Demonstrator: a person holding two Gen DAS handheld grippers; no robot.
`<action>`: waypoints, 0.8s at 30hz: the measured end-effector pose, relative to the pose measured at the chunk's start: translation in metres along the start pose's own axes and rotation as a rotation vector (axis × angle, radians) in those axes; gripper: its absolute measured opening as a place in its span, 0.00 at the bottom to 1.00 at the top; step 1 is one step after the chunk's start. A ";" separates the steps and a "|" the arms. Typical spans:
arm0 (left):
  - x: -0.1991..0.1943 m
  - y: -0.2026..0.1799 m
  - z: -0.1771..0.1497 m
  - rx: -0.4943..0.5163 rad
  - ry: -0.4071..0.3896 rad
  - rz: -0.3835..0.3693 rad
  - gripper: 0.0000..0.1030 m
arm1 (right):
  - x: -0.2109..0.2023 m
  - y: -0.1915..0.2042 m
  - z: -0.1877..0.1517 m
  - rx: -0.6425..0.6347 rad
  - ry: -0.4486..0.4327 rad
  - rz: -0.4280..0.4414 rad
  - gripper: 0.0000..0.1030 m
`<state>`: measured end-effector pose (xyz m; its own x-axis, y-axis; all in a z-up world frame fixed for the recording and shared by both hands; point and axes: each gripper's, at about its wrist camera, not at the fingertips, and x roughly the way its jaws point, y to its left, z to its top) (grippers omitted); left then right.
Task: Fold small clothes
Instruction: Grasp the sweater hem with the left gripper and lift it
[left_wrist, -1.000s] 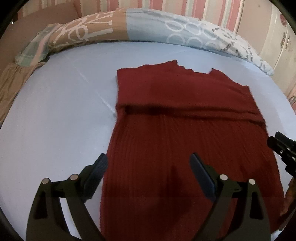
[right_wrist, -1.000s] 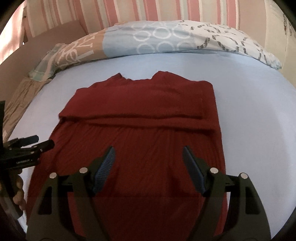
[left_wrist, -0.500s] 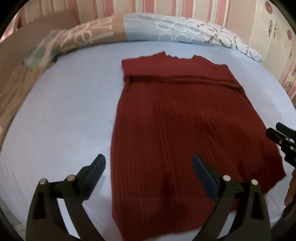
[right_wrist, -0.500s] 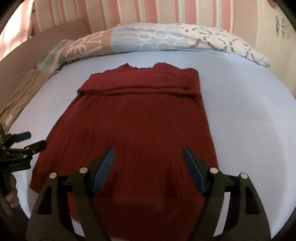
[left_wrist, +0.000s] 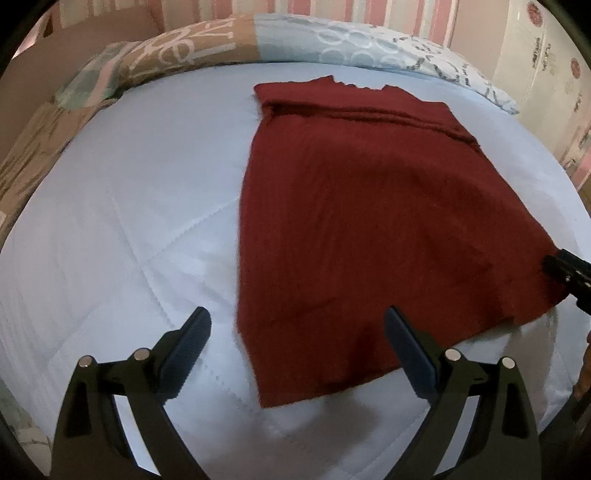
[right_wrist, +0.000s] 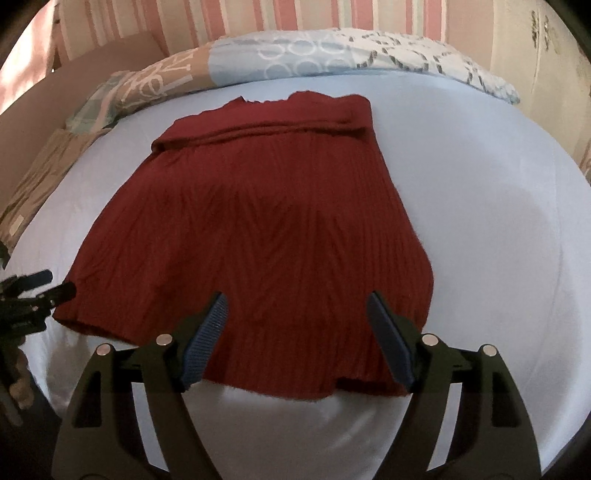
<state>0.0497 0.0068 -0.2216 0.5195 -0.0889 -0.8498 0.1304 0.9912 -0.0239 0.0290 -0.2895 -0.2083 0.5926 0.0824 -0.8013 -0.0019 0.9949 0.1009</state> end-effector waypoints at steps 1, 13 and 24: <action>0.002 0.003 -0.002 -0.011 0.005 -0.004 0.92 | -0.001 0.000 0.000 0.000 -0.003 -0.004 0.75; 0.021 0.010 -0.008 -0.080 0.076 -0.061 0.80 | -0.004 -0.003 0.000 -0.006 -0.011 -0.022 0.75; 0.004 -0.004 -0.012 0.079 0.025 0.057 0.19 | -0.011 -0.024 -0.012 0.048 0.010 -0.032 0.75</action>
<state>0.0410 0.0041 -0.2317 0.5070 -0.0290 -0.8615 0.1677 0.9836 0.0656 0.0124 -0.3136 -0.2089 0.5838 0.0512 -0.8103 0.0561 0.9931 0.1032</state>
